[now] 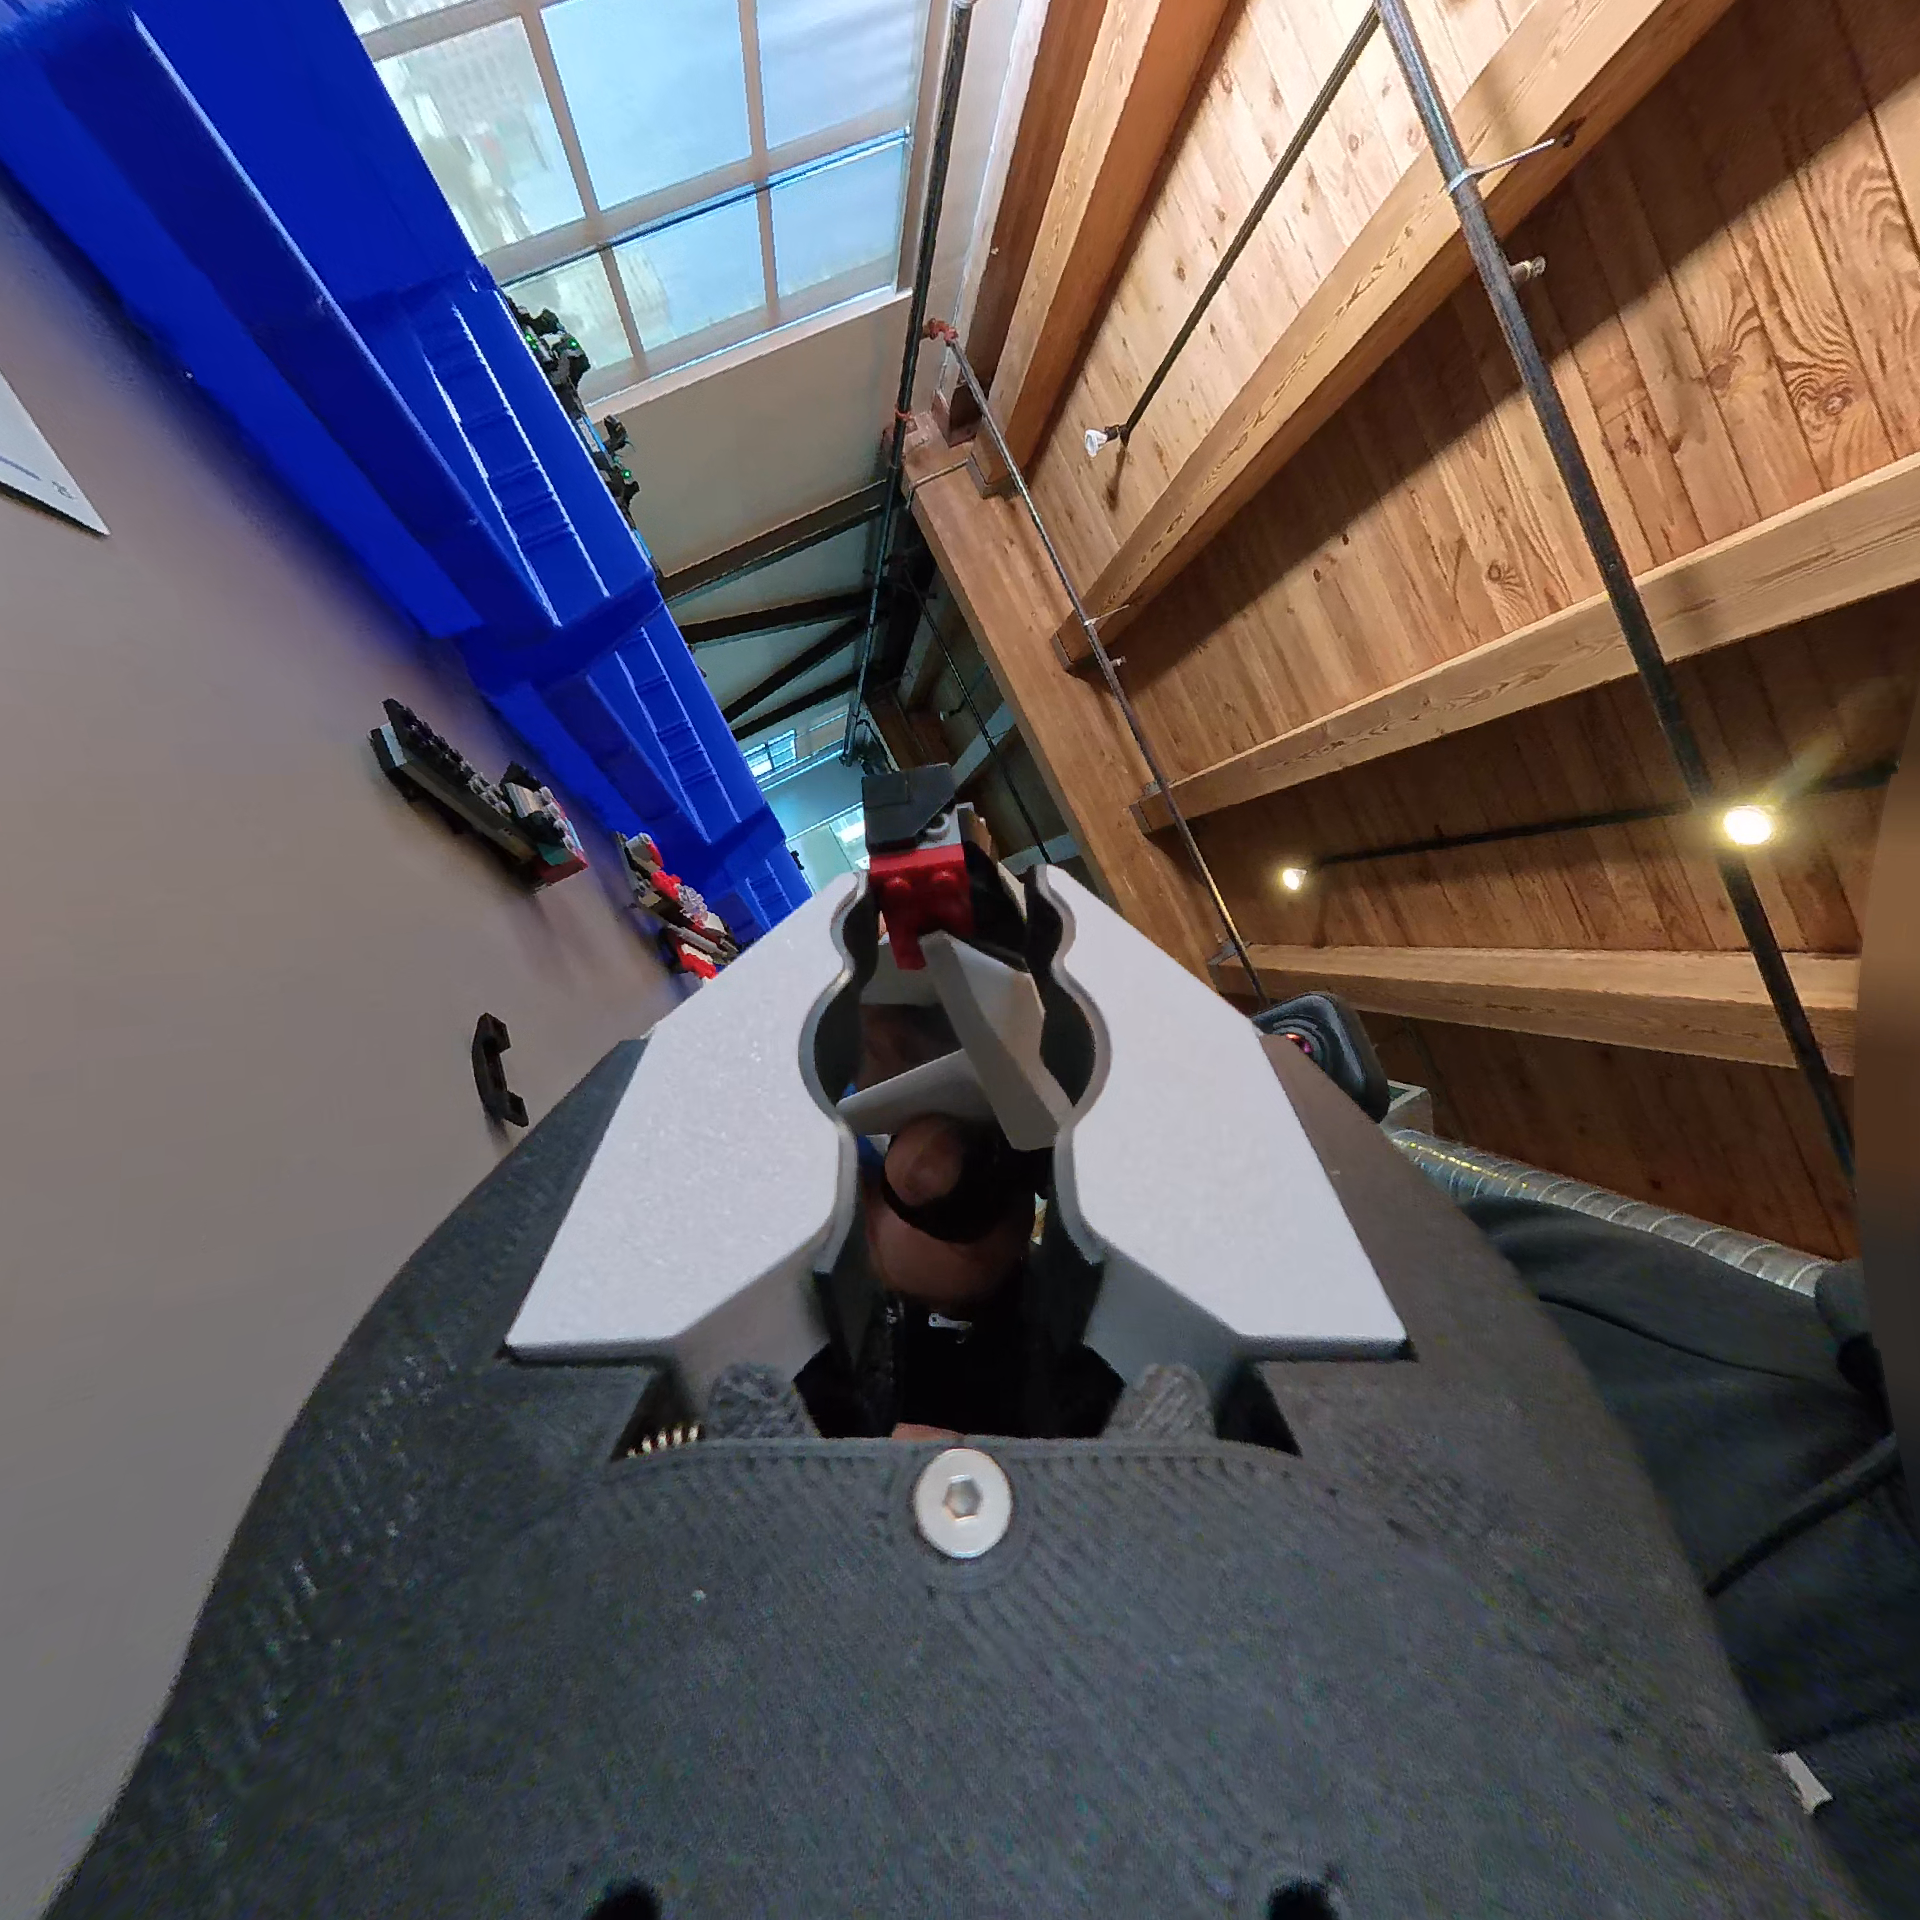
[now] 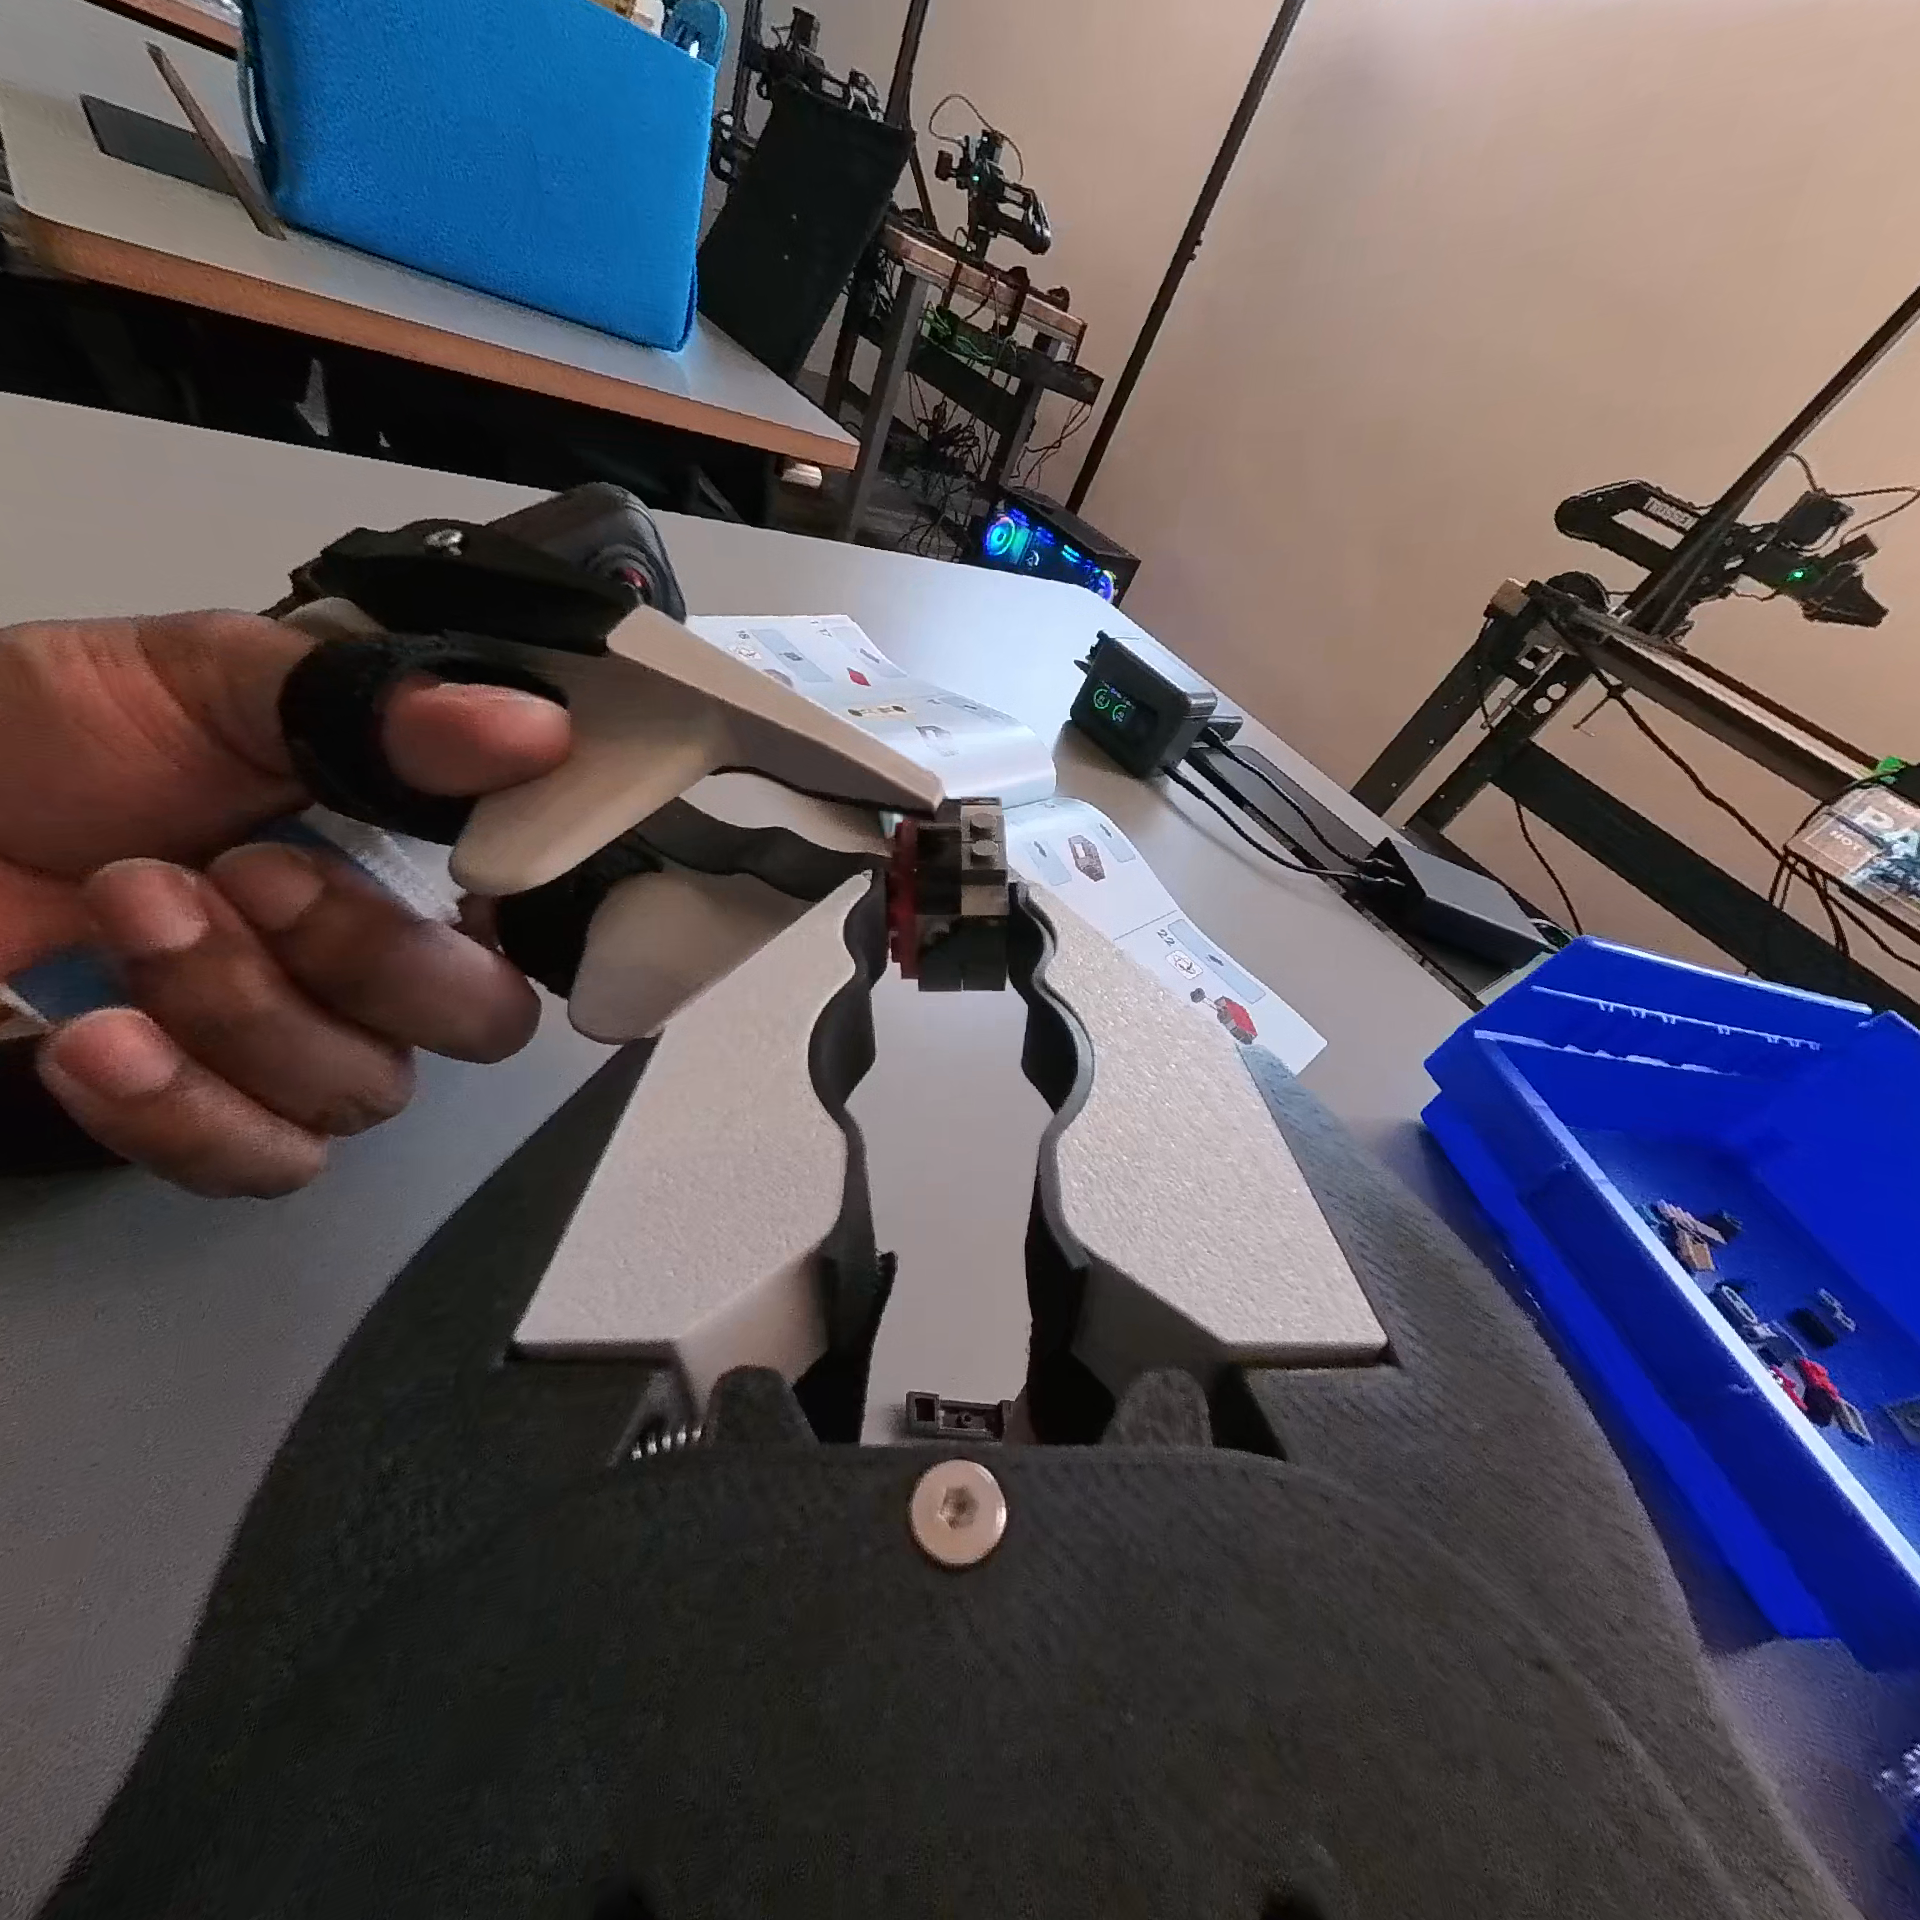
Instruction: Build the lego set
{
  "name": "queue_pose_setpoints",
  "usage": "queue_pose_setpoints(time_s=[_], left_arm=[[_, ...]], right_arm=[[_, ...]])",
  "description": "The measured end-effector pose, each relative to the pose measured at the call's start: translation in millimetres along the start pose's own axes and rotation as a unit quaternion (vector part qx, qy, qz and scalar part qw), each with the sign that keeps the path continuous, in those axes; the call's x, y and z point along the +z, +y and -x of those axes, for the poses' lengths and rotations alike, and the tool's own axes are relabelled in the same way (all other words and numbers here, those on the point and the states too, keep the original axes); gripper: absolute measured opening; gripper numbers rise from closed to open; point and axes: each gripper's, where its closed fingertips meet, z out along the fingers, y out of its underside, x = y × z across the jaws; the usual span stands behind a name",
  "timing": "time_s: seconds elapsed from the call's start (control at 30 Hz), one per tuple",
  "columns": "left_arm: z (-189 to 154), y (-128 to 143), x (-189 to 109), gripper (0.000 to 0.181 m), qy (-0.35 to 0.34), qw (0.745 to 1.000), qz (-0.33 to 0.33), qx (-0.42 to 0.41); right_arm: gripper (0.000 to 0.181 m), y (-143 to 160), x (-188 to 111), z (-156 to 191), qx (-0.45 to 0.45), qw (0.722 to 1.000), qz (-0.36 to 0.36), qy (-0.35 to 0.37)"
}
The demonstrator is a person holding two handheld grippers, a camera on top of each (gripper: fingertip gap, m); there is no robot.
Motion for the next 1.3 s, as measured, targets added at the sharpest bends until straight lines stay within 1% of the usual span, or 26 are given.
queue_pose_setpoints(time_s=[0.17, 0.27, 0.37, 0.4, 0.53, 0.57, 0.63, 0.73, 0.8, 0.87, 0.97, 1.03, 1.07, 1.17, 1.27, 1.3], left_arm=[[1, 0, 0, 0.03, -0.003, 1.0, -0.002, -0.003], [4, -2, -2, 0.023, -0.009, 1.0, -0.006, -0.002], [6, -2, -2, 0.022, -0.013, 1.0, -0.008, -0.002], [6, -2, -2, 0.022, -0.013, 1.0, -0.009, -0.001], [6, -5, -4, 0.022, -0.017, 1.0, -0.015, 0.002], [7, -6, -5, 0.022, -0.021, 1.0, -0.017, 0.003], [10, -9, -8, 0.022, -0.031, 0.999, -0.019, 0.008], [13, -10, -10, 0.023, -0.047, 0.999, -0.017, 0.019], [15, -9, -10, 0.022, -0.053, 0.998, -0.013, 0.019], [16, -7, -9, 0.023, -0.059, 0.998, -0.008, 0.02], [18, -5, -8, 0.023, -0.067, 0.997, -0.003, 0.024], [19, -4, -8, 0.023, -0.071, 0.997, -0.001, 0.026], [19, -4, -8, 0.023, -0.073, 0.997, 0.001, 0.026], [20, -4, -8, 0.023, -0.077, 0.997, 0.003, 0.029], [20, -4, -10, 0.023, -0.081, 0.996, 0.004, 0.03], [21, -4, -10, 0.023, -0.081, 0.996, 0.004, 0.029]], right_arm=[[0.023, 1, 1, 0, -0.001, 1.0, 0.005, 0.006], [0.023, 2, 2, 2, 0.005, 1.0, 0.007, 0.002], [0.023, 4, 2, 2, 0.019, 1.0, 0.01, -0.004], [0.025, 5, 2, 2, 0.027, 1.0, 0.012, -0.008], [0.056, 16, -3, 3, 0.081, 0.994, 0.038, -0.056], [0.06, 22, -8, 0, 0.092, 0.992, 0.051, -0.066], [0.059, 43, -19, -9, 0.112, 0.986, 0.1, -0.075], [0.049, 79, -35, -20, 0.143, 0.969, 0.186, -0.072], [0.049, 101, -41, -18, 0.142, 0.957, 0.241, -0.07], [0.049, 112, -43, -9, 0.141, 0.948, 0.274, -0.075], [0.049, 124, -38, -2, 0.127, 0.941, 0.305, -0.068], [0.044, 132, -34, -2, 0.117, 0.937, 0.322, -0.061], [0.035, 131, -31, -3, 0.123, 0.938, 0.32, -0.059], [0.033, 126, -28, -5, 0.122, 0.941, 0.31, -0.066], [0.034, 96, -27, -12, 0.107, 0.961, 0.245, -0.069], [0.037, 83, -27, -16, 0.098, 0.968, 0.221, -0.067]])
